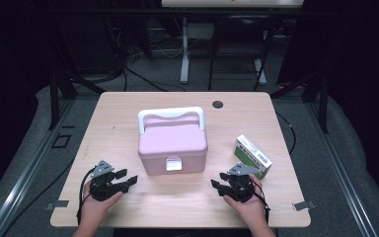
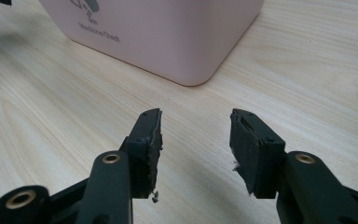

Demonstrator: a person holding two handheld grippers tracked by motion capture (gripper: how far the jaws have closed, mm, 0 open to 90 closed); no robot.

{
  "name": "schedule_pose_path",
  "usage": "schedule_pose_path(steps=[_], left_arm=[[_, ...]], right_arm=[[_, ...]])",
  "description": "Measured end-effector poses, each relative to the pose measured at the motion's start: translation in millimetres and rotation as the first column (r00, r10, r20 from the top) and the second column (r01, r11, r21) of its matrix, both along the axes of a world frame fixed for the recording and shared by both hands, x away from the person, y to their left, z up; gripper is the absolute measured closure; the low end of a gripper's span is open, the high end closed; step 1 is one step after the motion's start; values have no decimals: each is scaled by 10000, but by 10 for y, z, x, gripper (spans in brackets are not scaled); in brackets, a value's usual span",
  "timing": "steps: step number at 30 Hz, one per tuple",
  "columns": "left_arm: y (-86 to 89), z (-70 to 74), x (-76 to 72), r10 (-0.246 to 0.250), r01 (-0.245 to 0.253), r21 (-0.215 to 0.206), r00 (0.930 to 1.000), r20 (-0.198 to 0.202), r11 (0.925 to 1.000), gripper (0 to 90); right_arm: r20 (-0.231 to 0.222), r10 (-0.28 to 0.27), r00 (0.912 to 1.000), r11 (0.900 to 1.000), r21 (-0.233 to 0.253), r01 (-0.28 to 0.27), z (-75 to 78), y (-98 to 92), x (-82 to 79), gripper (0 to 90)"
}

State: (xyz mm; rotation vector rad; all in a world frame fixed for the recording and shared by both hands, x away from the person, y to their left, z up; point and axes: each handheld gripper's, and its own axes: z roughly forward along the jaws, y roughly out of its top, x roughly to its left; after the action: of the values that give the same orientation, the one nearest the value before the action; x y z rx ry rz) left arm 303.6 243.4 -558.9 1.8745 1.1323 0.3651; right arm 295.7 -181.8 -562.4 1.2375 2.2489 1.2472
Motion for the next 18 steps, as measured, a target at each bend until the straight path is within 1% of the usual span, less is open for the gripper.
schedule_pose_path(steps=[3,6,7,8,11,13,14,16,17,18], left_arm=[[-5,8,6,98,-100,174,9999,112,9998,437],[-2,6,8,137,-141,286,9998,141,9995,437],[-3,2,4,190,-193,249,9997,130,9995,437],[6,1,-1,177,-181,312,9998,129,9993,437],[19,-1,-19,239,-242,217,9996,141,9995,437],[32,10,-26,271,-274,262,9995,133,9993,432],[34,10,-28,315,-319,214,9993,181,9993,430],[41,16,-31,365,-367,201,9993,116,9991,421],[45,21,-30,386,-388,192,9992,72,9991,417],[42,17,-23,446,-446,65,9990,72,9990,414]], right_arm=[[-69,54,10000,9999,-103,-55,-9,-13,-6,538],[-63,14,10000,10000,-33,-14,-9,-21,0,541],[-155,-91,9998,10000,35,92,-3,-38,8,540],[-155,-91,9998,10000,35,92,-3,-38,8,540],[7,-248,9997,9996,156,248,2,-49,21,534],[56,-309,9995,9993,188,308,1,-47,35,520],[37,-349,9994,9993,131,349,-2,-42,40,509],[40,-391,9992,9992,-46,391,-15,-26,48,497],[41,-410,9992,9991,-42,410,-19,-20,47,495],[51,-458,9989,9989,-100,458,-20,-17,45,494]])
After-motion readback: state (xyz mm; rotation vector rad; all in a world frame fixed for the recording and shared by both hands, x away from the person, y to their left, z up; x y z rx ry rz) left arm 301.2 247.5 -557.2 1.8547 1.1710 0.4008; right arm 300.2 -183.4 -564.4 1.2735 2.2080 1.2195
